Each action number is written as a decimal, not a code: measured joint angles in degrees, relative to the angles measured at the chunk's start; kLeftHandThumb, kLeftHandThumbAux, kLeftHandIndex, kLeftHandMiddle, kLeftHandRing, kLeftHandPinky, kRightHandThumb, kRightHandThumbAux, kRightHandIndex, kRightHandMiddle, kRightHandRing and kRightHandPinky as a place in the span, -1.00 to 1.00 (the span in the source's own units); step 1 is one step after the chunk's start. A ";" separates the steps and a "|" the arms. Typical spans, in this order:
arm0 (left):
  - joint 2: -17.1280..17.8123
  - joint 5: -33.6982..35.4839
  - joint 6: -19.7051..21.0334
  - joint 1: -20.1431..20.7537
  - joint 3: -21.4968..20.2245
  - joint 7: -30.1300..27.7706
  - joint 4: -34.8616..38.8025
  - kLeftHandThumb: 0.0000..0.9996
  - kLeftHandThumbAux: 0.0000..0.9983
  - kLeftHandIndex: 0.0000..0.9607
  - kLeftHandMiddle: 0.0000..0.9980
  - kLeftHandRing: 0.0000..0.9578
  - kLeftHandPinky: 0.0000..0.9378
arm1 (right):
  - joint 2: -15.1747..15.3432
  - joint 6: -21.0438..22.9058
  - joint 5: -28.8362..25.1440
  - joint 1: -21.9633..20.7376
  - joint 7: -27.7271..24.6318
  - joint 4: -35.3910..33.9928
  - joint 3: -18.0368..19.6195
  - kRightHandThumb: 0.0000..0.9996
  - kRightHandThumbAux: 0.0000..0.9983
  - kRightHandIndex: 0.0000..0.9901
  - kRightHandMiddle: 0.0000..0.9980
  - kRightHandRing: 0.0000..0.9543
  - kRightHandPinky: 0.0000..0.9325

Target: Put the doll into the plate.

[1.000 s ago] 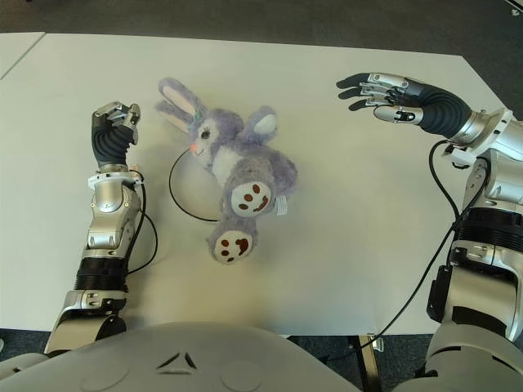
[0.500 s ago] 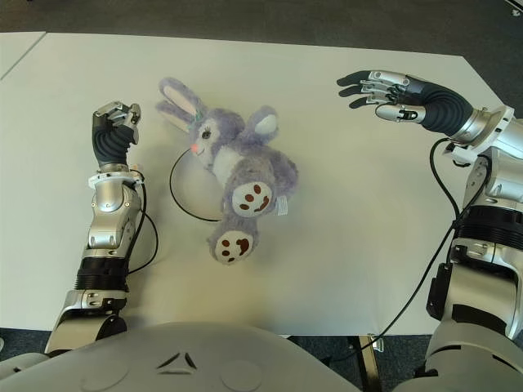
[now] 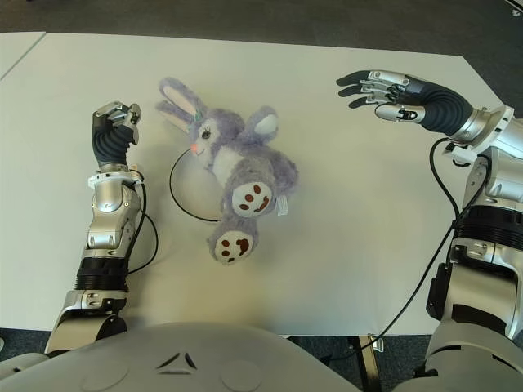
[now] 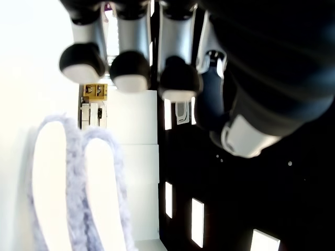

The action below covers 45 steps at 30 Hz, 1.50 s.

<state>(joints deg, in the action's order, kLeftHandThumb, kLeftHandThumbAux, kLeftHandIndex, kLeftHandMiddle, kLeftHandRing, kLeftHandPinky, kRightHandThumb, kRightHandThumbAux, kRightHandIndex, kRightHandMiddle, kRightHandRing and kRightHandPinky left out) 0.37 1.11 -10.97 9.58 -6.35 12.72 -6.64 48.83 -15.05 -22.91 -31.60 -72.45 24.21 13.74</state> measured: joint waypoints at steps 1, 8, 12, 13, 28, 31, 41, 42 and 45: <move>0.00 -0.01 0.04 0.00 0.01 0.00 0.02 0.42 0.41 -0.08 0.77 0.85 0.87 | 0.00 0.00 0.00 0.00 0.00 -0.01 0.00 -0.07 -0.26 -0.98 -0.94 -0.83 -0.71; 0.00 -0.01 0.33 -0.07 0.00 0.00 0.24 0.42 0.41 -0.08 0.76 0.85 0.86 | -0.02 0.00 0.00 0.00 0.05 -0.34 0.00 -0.07 -0.26 -0.98 -0.94 -0.83 -0.71; 0.01 0.00 0.36 -0.14 0.01 -0.03 0.41 0.42 0.41 -0.08 0.76 0.85 0.86 | -0.03 0.01 0.00 0.01 0.08 -0.55 0.00 -0.07 -0.26 -0.98 -0.94 -0.83 -0.71; 0.01 0.01 0.36 -0.16 0.01 -0.07 0.44 0.42 0.41 -0.08 0.76 0.85 0.86 | -0.04 0.01 0.00 0.01 0.10 -0.61 0.00 -0.07 -0.26 -0.98 -0.94 -0.83 -0.71; 0.66 0.02 0.23 0.51 0.03 -0.34 1.51 0.43 0.41 -0.08 0.77 0.85 0.88 | -11.88 4.07 0.77 0.33 19.16 -6.59 0.27 0.66 0.34 -0.14 -0.10 0.09 0.11; 0.72 0.02 0.23 0.52 0.11 -0.34 1.52 0.43 0.41 -0.08 0.77 0.85 0.89 | -16.91 5.08 1.19 0.51 26.01 -7.66 0.14 0.67 0.35 -0.11 -0.08 0.12 0.14; 0.54 0.03 0.15 0.83 0.53 -0.34 1.12 0.43 0.41 -0.08 0.77 0.86 0.89 | -32.83 8.11 4.99 1.80 49.86 -8.01 -0.28 0.68 0.36 -0.12 -0.04 0.18 0.22; 0.45 0.03 0.14 0.84 0.54 -0.34 0.83 0.43 0.41 -0.08 0.77 0.86 0.89 | -34.32 8.41 5.72 1.85 52.39 -7.52 -0.31 0.68 0.36 -0.13 -0.04 0.18 0.22; 0.15 0.04 0.03 0.84 0.56 -0.35 -0.27 0.43 0.41 -0.08 0.77 0.86 0.88 | -37.87 9.15 8.07 1.88 59.65 -5.18 -0.48 0.68 0.36 -0.13 -0.03 0.19 0.23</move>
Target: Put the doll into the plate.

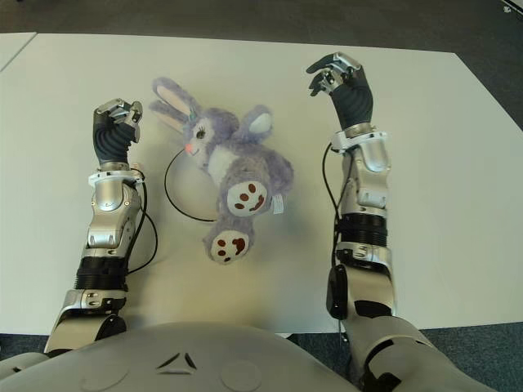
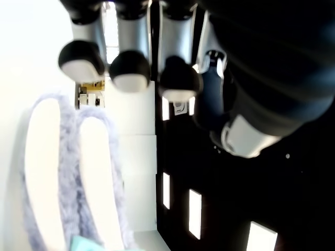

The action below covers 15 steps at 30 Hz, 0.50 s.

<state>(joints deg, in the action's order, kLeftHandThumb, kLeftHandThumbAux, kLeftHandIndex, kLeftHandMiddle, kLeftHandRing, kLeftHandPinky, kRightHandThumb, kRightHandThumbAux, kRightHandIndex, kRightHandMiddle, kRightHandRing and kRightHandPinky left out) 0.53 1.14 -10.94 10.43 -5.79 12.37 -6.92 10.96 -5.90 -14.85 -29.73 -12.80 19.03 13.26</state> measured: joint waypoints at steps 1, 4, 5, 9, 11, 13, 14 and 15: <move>-0.10 0.00 -0.01 -0.01 0.01 -0.02 -0.45 0.43 0.41 -0.08 0.77 0.86 0.88 | -0.87 0.15 0.83 0.01 1.97 1.06 -0.12 0.68 0.36 -0.14 -0.03 0.21 0.25; -0.32 -0.02 -0.13 0.34 0.04 -0.02 -1.13 0.43 0.41 -0.08 0.77 0.86 0.89 | -2.29 0.30 2.95 0.04 5.65 3.76 -0.79 0.68 0.36 -0.15 -0.01 0.24 0.29; -0.36 -0.02 -0.23 0.42 0.05 -0.02 -1.29 0.43 0.41 -0.08 0.77 0.86 0.88 | -2.56 0.29 3.45 0.01 6.29 4.38 -0.95 0.68 0.36 -0.16 -0.01 0.25 0.31; -0.48 0.00 -0.30 0.69 0.02 -0.02 -1.83 0.43 0.41 -0.08 0.77 0.86 0.87 | -3.12 -0.20 5.06 -0.61 8.30 6.89 -1.28 0.68 0.36 -0.17 0.02 0.29 0.34; -0.48 0.01 -0.30 0.71 0.01 -0.11 -2.03 0.43 0.41 -0.08 0.77 0.85 0.86 | -3.20 -0.81 5.75 -1.20 9.04 8.13 -1.39 0.68 0.36 -0.18 0.04 0.32 0.37; -0.45 0.02 -0.30 0.68 0.01 -0.29 -2.10 0.42 0.41 -0.08 0.76 0.85 0.86 | -3.31 -1.88 6.43 -2.00 9.87 9.56 -1.49 0.68 0.36 -0.18 0.06 0.35 0.39; -0.43 0.03 -0.30 0.65 0.01 -0.44 -2.11 0.42 0.41 -0.08 0.76 0.85 0.86 | -3.41 -2.71 6.82 -2.56 10.53 10.64 -1.55 0.68 0.36 -0.18 0.06 0.36 0.39; -0.41 0.03 -0.30 0.64 0.00 -0.55 -2.11 0.42 0.41 -0.08 0.76 0.85 0.86 | -3.51 -3.32 7.09 -3.00 11.04 11.44 -1.60 0.68 0.36 -0.18 0.07 0.36 0.40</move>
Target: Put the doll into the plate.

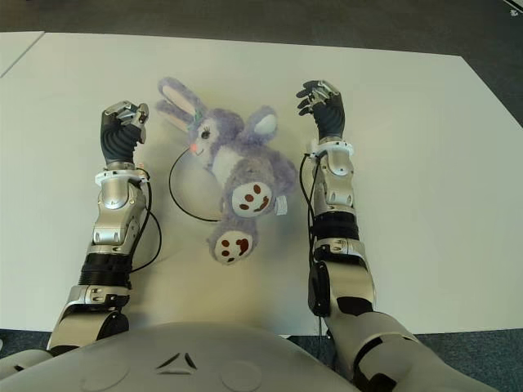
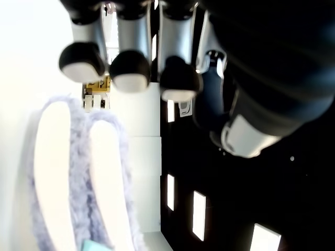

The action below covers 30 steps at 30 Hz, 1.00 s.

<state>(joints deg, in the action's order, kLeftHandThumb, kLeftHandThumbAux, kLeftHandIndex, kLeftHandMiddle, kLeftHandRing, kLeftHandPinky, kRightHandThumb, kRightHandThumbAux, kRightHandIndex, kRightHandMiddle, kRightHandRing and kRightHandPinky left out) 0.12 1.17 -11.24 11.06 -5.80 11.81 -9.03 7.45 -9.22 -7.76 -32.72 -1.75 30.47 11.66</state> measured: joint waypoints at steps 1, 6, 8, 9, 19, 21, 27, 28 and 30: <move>0.01 0.00 0.00 0.00 -0.01 -0.09 0.00 0.42 0.41 -0.08 0.76 0.85 0.86 | -0.10 -0.43 0.27 -0.39 0.37 0.66 -0.03 0.68 0.36 -0.18 0.07 0.37 0.40; 0.18 0.01 0.01 -0.18 -0.06 -0.27 0.01 0.42 0.41 -0.08 0.76 0.85 0.86 | -0.94 -3.87 1.90 -3.45 3.95 7.21 -0.10 0.68 0.36 -0.19 0.11 0.43 0.44; 0.20 0.01 0.01 -0.17 -0.03 -0.32 0.01 0.42 0.41 -0.08 0.76 0.85 0.86 | -1.37 -5.10 2.24 -4.74 5.66 9.98 -0.03 0.68 0.36 -0.19 0.12 0.45 0.45; 0.20 0.01 0.01 -0.14 -0.02 -0.33 0.01 0.42 0.41 -0.08 0.76 0.85 0.86 | -1.63 -5.74 2.58 -5.39 6.49 11.42 -0.01 0.68 0.36 -0.18 0.13 0.46 0.46; -0.03 0.02 -0.01 0.07 0.09 -0.38 -0.01 0.43 0.41 -0.08 0.77 0.85 0.89 | -3.12 -7.29 3.86 -8.87 13.24 19.06 0.29 0.68 0.37 -0.20 0.12 0.52 0.41; -0.10 -0.02 -0.01 0.07 0.14 -0.38 -0.01 0.43 0.41 -0.08 0.77 0.85 0.89 | -3.39 -7.23 3.61 -9.15 14.00 19.74 0.68 0.68 0.37 -0.20 0.11 0.52 0.41; -0.17 -0.05 -0.05 0.10 0.15 -0.38 -0.02 0.43 0.41 -0.08 0.77 0.85 0.87 | -4.42 -6.88 1.93 -8.68 14.58 20.46 2.07 0.67 0.37 -0.21 0.09 0.52 0.43; -0.17 -0.05 -0.09 0.11 0.14 -0.38 -0.02 0.43 0.41 -0.08 0.76 0.85 0.88 | -4.56 -6.88 1.74 -8.40 14.59 20.42 2.19 0.67 0.37 -0.21 0.09 0.52 0.44; -0.18 -0.07 -0.11 0.16 0.12 -0.38 -0.02 0.43 0.41 -0.08 0.76 0.85 0.88 | -4.96 -6.72 1.68 -7.03 14.64 19.06 2.26 0.67 0.37 -0.21 0.08 0.54 0.45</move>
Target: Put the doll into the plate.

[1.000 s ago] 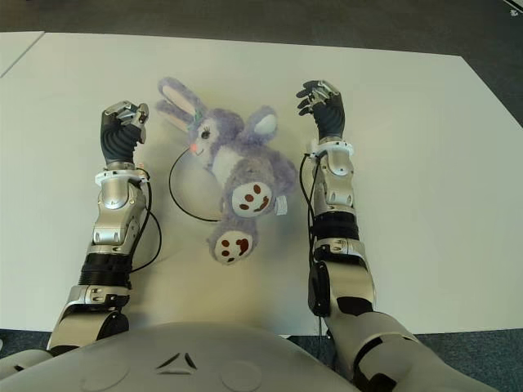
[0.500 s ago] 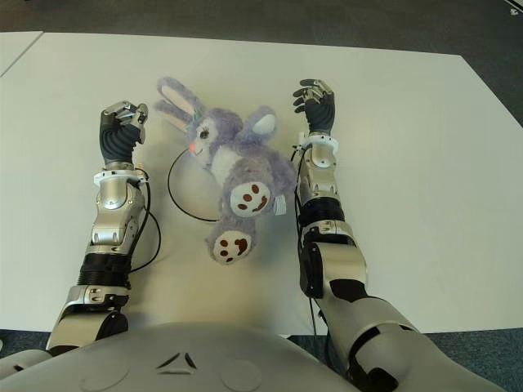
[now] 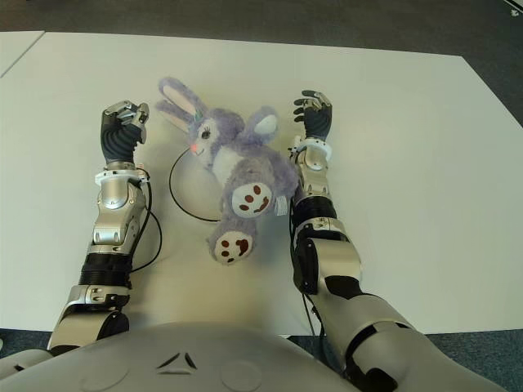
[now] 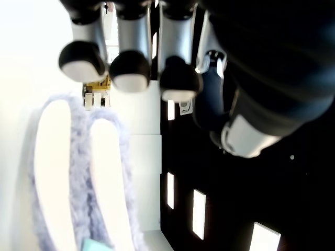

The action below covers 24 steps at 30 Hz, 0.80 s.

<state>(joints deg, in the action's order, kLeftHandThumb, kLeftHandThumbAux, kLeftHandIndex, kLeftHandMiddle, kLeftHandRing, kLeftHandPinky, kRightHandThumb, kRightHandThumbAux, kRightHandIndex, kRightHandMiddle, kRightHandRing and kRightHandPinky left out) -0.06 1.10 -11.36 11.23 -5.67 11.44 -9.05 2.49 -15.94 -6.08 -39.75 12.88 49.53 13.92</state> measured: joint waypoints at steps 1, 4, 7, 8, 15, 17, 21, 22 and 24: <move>-0.01 -0.01 0.00 0.03 -0.02 0.00 0.00 0.43 0.41 -0.08 0.76 0.85 0.88 | -0.26 0.10 0.03 1.02 0.04 -1.24 -0.06 0.67 0.37 -0.21 0.08 0.54 0.44; -0.03 -0.01 0.01 0.05 -0.12 0.00 0.00 0.43 0.41 -0.08 0.76 0.85 0.89 | -1.16 0.57 0.32 4.76 0.16 -4.78 -0.55 0.68 0.37 -0.21 0.09 0.56 0.43; -0.03 0.00 0.04 0.09 -0.18 0.00 0.00 0.43 0.41 -0.08 0.77 0.85 0.89 | -1.32 1.58 1.36 7.10 0.17 -8.58 -1.60 0.68 0.37 -0.21 0.11 0.57 0.45; -0.04 0.01 0.05 0.11 -0.17 0.00 0.00 0.43 0.41 -0.08 0.77 0.85 0.90 | -1.30 2.18 1.59 7.85 0.14 -9.80 -1.86 0.68 0.37 -0.21 0.11 0.58 0.46; -0.01 0.08 0.15 0.42 -0.20 -0.01 -0.09 0.43 0.41 -0.08 0.77 0.85 0.89 | -0.91 6.68 3.17 12.72 -0.41 -18.40 -3.73 0.68 0.37 -0.20 0.14 0.60 0.54; 0.01 0.09 0.29 0.47 -0.19 -0.18 -0.12 0.43 0.41 -0.08 0.77 0.85 0.88 | -0.76 7.76 3.66 13.96 -0.59 -20.57 -4.09 0.68 0.37 -0.20 0.14 0.60 0.54; 0.10 0.08 0.45 0.49 -0.17 -0.43 -0.14 0.43 0.41 -0.08 0.77 0.86 0.88 | -0.38 9.42 4.15 15.96 -1.02 -23.77 -4.82 0.68 0.37 -0.20 0.14 0.61 0.54; 0.12 0.07 0.54 0.49 -0.15 -0.53 -0.15 0.43 0.41 -0.08 0.77 0.86 0.88 | -0.25 9.82 4.28 16.43 -1.10 -24.54 -5.00 0.68 0.37 -0.20 0.14 0.61 0.54; 0.20 0.07 0.74 0.49 -0.12 -0.71 -0.17 0.43 0.41 -0.08 0.77 0.86 0.88 | -0.02 10.56 4.63 17.46 -1.34 -26.11 -5.32 0.68 0.37 -0.20 0.14 0.61 0.53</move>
<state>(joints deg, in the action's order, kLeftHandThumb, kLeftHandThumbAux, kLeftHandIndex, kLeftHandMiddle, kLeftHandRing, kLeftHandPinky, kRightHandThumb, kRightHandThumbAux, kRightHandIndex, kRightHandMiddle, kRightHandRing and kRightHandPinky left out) 0.14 1.17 -10.62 11.72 -5.80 10.73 -9.22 2.48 -5.38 -1.45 -22.29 11.54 23.42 8.61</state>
